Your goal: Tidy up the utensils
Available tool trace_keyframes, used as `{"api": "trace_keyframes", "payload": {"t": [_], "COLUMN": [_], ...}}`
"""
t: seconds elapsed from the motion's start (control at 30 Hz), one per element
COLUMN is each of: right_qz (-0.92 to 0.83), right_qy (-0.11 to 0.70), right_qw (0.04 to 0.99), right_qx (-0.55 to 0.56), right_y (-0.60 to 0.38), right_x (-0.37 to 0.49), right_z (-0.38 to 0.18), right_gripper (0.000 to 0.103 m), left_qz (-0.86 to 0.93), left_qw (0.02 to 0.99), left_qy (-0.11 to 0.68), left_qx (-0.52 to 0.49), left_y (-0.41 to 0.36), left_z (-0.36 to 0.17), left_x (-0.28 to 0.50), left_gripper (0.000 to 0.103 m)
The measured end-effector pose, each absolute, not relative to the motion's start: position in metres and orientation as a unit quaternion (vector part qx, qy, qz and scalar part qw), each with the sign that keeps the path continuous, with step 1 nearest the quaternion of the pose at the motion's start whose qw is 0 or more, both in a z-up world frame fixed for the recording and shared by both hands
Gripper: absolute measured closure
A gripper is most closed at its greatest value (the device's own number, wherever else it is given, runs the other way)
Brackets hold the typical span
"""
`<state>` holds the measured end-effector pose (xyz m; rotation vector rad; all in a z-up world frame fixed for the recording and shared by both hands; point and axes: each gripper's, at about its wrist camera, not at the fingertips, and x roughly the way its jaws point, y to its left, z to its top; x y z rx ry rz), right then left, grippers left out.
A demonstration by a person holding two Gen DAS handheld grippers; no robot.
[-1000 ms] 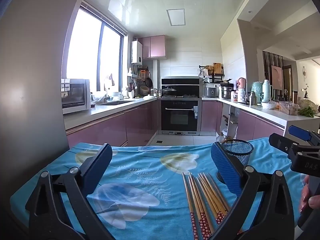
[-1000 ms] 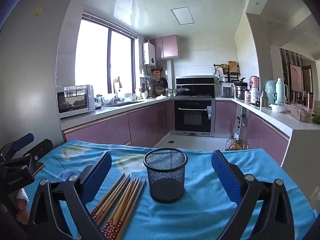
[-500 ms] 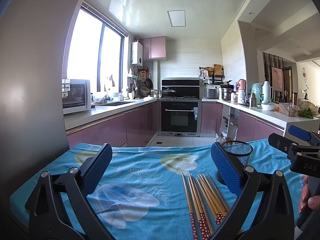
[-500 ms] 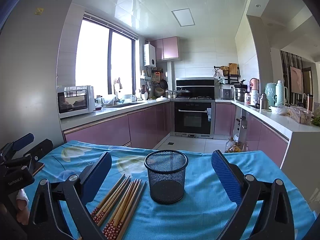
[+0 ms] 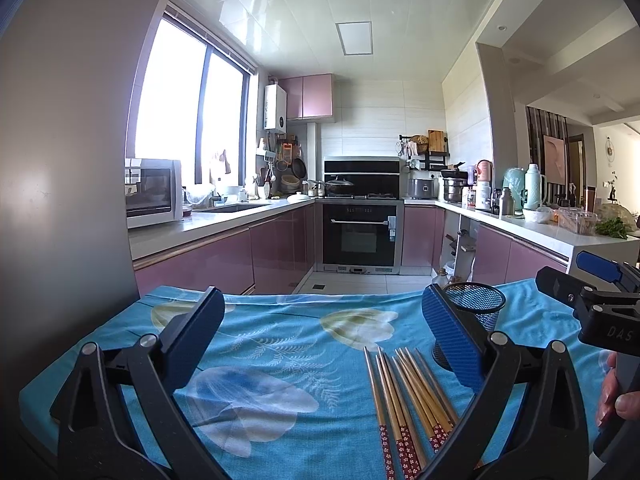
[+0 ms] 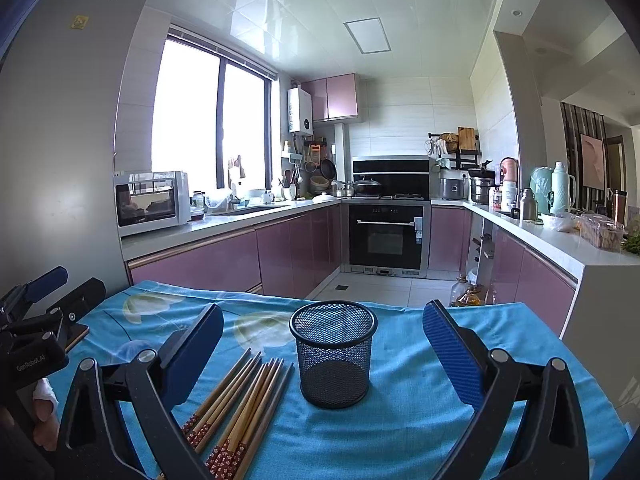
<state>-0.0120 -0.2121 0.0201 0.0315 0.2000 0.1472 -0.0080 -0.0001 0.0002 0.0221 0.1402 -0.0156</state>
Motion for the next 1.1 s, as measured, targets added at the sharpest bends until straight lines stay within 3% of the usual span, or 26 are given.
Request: {"api": "trace_keyframes", "payload": {"t": [1.1], "right_qz": [0.076], "right_qy": [0.1], "right_qw": [0.992], "right_qx": [0.016], "right_y": [-0.2081], "right_x": [-0.0119], "right_z": [0.0187], "right_gripper": [0.006], "left_qz": [-0.007], "left_qw": [0.998], "left_qy": [0.069], "left_qx": [0.01], "left_y": [-0.0003], "left_z": [0.0013], "left_x": [-0.0097], "left_gripper": [0.006]}}
